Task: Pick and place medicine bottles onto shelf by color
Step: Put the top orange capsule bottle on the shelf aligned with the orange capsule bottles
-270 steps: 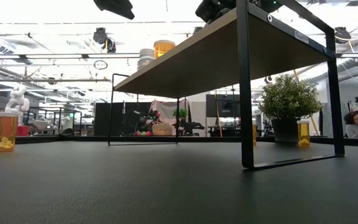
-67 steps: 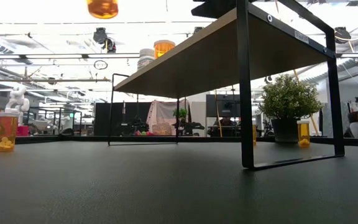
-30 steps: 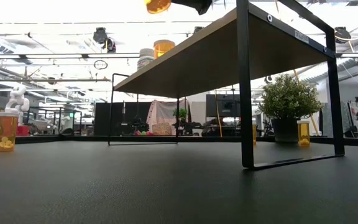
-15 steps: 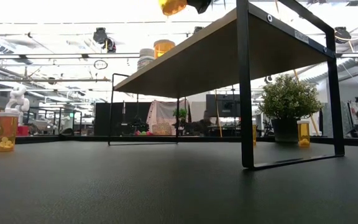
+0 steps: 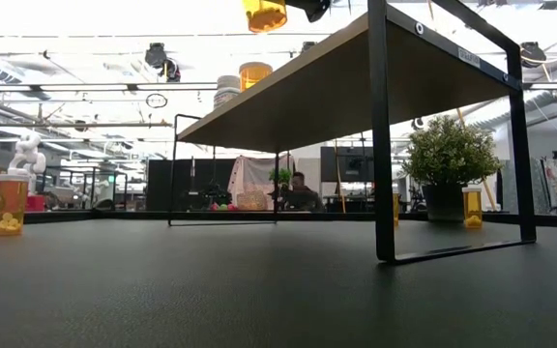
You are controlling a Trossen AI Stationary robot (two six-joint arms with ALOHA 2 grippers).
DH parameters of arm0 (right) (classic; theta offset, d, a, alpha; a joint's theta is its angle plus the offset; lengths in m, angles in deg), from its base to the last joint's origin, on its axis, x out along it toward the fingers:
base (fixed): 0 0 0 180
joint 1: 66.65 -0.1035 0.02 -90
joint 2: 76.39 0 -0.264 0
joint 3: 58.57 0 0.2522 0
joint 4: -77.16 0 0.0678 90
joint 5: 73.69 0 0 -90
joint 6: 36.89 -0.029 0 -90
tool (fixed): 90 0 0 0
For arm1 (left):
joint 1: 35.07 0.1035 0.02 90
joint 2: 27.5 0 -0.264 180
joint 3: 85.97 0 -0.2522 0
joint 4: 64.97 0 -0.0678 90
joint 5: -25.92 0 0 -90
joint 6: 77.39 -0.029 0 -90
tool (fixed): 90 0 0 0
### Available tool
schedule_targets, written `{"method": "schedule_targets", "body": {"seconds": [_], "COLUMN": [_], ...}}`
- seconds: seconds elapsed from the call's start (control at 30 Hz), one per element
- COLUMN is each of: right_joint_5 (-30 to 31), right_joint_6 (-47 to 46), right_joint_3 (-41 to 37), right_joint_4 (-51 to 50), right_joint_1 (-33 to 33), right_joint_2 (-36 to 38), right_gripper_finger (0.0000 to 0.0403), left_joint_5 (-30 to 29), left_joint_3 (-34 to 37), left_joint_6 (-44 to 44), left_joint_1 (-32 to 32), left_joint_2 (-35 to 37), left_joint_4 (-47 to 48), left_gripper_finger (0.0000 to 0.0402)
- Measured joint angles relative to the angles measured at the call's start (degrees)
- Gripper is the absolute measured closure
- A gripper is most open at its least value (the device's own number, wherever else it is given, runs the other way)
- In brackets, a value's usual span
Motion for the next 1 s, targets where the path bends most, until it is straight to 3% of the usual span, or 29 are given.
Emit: {"method": "schedule_targets", "body": {"seconds": [0.3,0.47,0.63,1.0], "right_joint_5": [-0.21,-5.77,-9.67,-18.59], "right_joint_6": [1.82,2.31,3.62,5.0], "right_joint_3": [0.11,0.14,-0.62,-10.06], "right_joint_4": [-0.69,-2.19,-3.32,2.58], "right_joint_1": [0.14,1.62,4.07,13.42], "right_joint_2": [0.35,1.57,3.38,9.59], "right_gripper_finger": [0.0205,0.0205,0.0204,0.0204], "left_joint_5": [-0.04,-2.18,-7.71,-10.6], "left_joint_3": [0.04,0.06,-0.02,0.56], "left_joint_6": [-2.12,-2.38,1.25,14.78], "left_joint_1": [-0.37,-0.83,-1.96,-5.71], "left_joint_2": [-0.02,0.83,2.33,2.55], "left_joint_4": [-4.15,-4.67,-2.89,5.59], "left_gripper_finger": [0.0111,0.008,0.0074,0.0073]}}
